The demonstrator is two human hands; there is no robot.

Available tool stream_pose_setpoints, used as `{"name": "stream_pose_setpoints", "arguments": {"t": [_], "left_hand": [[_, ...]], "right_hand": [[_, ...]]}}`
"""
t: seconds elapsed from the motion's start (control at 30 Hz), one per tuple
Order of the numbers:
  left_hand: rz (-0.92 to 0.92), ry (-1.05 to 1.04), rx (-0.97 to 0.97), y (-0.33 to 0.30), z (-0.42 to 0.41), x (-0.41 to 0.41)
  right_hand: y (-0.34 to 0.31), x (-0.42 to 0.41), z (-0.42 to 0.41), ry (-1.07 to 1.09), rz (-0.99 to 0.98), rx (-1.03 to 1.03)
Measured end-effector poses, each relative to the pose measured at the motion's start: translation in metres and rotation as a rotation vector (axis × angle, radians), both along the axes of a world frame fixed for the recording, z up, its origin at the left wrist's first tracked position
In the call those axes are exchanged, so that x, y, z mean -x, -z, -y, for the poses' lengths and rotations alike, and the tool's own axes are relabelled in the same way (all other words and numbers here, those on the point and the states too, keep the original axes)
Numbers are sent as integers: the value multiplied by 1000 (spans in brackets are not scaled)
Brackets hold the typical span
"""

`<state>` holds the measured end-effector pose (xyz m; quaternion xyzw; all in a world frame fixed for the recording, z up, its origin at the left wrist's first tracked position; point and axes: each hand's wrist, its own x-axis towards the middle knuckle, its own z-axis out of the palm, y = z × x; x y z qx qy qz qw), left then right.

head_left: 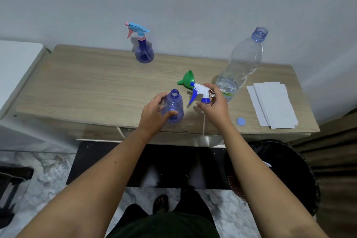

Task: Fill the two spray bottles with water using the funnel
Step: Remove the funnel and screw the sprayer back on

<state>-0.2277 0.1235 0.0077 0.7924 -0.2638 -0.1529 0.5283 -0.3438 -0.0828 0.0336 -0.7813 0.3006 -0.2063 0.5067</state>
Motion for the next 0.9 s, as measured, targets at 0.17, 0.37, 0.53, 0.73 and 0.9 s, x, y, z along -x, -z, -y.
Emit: {"name": "stream_pose_setpoints", "arguments": {"t": [0.17, 0.37, 0.53, 0.73, 0.9], "left_hand": [[3, -4, -12, 2, -1, -2], [-5, 4, 18, 5, -2, -5], [7, 4, 54, 8, -1, -5], [-3, 12, 83, 8, -2, -5], [-11, 5, 91, 10, -1, -5]], "right_hand": [[-43, -3, -2, 23, 184, -174], [-108, -18, -17, -25, 395, -242], [-143, -33, -38, -117, 516, -243], [-155, -44, -57, -154, 518, -208], [-164, -48, -65, -135, 543, -199]]}}
